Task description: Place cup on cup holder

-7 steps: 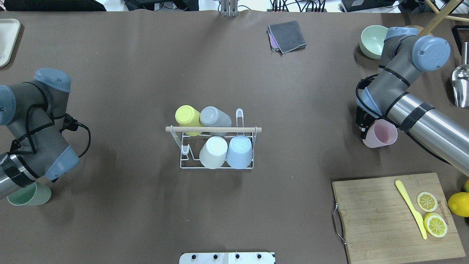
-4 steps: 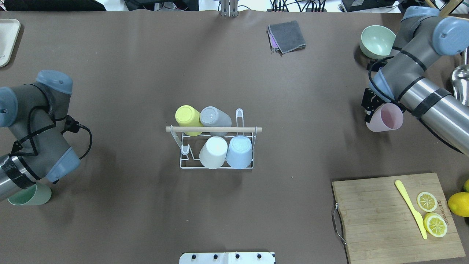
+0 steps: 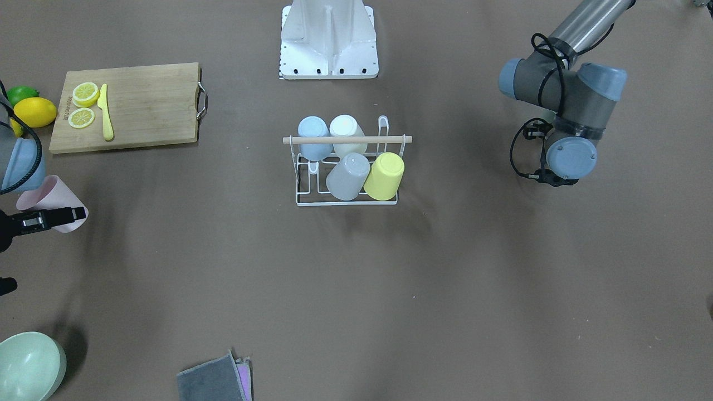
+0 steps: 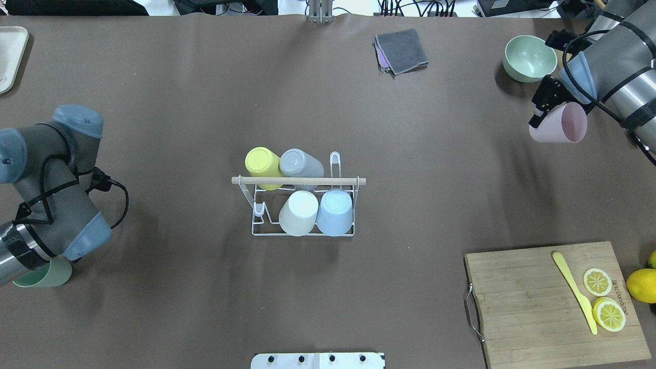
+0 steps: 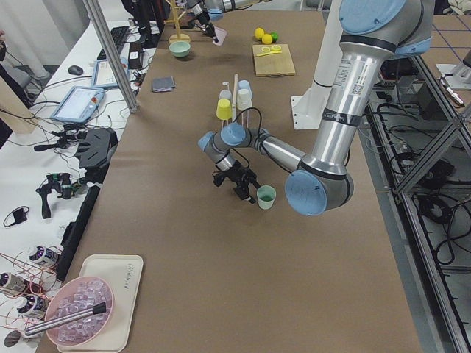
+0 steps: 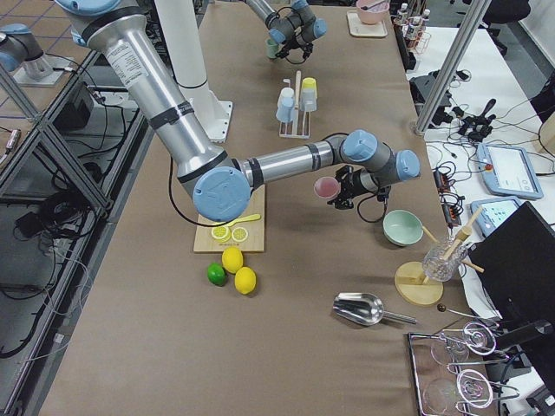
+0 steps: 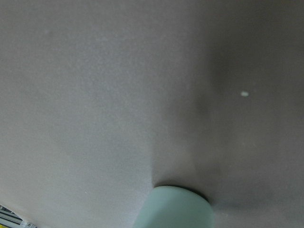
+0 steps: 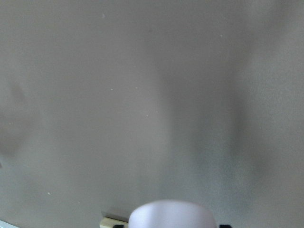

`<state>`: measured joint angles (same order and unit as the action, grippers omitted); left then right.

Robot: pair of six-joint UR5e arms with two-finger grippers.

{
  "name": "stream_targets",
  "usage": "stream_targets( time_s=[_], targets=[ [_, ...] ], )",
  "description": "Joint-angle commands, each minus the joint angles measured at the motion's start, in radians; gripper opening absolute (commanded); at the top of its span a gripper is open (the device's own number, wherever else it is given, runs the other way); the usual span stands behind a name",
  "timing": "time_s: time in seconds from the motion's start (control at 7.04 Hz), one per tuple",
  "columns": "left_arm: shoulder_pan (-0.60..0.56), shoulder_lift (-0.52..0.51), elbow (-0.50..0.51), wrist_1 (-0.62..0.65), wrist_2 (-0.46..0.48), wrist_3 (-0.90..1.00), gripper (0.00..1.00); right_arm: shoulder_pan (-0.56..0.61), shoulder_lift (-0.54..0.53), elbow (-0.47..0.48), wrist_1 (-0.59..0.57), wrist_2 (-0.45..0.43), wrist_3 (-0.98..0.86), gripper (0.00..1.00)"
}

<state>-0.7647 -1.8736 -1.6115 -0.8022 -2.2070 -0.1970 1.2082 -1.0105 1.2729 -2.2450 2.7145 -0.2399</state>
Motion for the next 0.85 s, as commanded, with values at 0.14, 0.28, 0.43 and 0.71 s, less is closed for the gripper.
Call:
stream_targets(
  time_s=[0.14, 0.28, 0.43, 0.71],
  targets=[
    [0.010, 0.004, -0.018, 0.037, -0.008, 0.016, 0.98, 0.033, -0.017, 0.045, 0.122, 0.082, -0.018, 0.34],
    [0.012, 0.010, -0.019, 0.035, -0.010, 0.016, 0.98, 0.031, -0.019, 0.040, 0.166, 0.137, -0.013, 0.34],
    [0.012, 0.022, -0.021, 0.035, -0.010, 0.024, 0.98, 0.027, -0.036, 0.036, 0.232, 0.183, -0.009, 0.33],
    [0.015, 0.047, -0.025, 0.029, -0.010, 0.036, 0.98, 0.043, -0.098, 0.045, 0.385, 0.290, -0.015, 0.33]
  ],
)
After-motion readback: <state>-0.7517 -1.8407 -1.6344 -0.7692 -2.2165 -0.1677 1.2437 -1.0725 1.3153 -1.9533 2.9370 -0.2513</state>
